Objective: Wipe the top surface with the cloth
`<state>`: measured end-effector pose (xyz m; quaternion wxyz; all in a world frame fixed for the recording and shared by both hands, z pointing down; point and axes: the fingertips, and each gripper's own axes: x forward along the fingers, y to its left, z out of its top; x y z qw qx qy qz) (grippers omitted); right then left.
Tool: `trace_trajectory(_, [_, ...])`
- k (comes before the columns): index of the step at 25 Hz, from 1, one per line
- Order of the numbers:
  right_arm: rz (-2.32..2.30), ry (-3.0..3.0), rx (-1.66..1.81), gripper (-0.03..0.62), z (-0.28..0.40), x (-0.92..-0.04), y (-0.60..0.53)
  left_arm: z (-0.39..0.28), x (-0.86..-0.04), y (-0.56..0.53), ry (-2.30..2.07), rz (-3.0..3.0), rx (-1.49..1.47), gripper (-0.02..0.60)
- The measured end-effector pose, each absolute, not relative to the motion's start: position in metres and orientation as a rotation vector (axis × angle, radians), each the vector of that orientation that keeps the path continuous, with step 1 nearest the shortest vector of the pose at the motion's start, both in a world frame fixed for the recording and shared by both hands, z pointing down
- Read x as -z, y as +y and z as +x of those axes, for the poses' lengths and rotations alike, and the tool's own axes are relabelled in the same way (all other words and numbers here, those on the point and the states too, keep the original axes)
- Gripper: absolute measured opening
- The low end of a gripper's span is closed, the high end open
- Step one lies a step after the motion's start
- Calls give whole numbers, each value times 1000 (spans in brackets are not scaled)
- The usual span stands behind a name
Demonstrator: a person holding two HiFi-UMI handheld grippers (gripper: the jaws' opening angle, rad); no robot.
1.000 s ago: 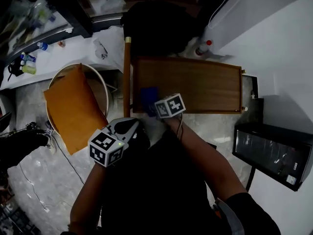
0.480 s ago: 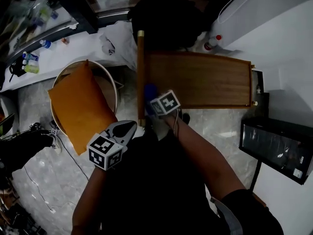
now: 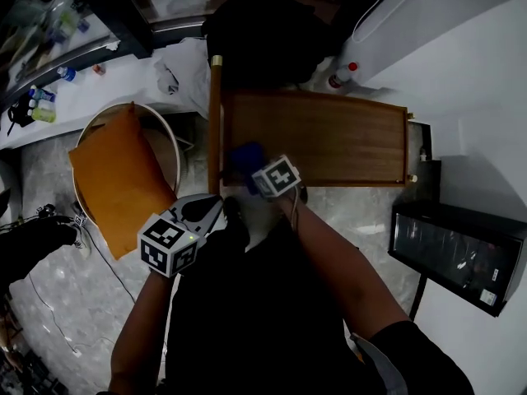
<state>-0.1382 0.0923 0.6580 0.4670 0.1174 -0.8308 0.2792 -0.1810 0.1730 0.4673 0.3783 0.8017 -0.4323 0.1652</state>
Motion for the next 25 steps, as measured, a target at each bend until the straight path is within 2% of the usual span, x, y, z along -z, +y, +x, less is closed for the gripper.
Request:
trace_trajectory(10, [351, -1996, -703, 78, -29, -657, 56, -112, -464, 134, -1105, 2037, -384, 5])
trace_trajectory(25, [511, -1977, -725, 78, 96, -654, 8, -13, -470, 104, -998, 2096, -413, 5])
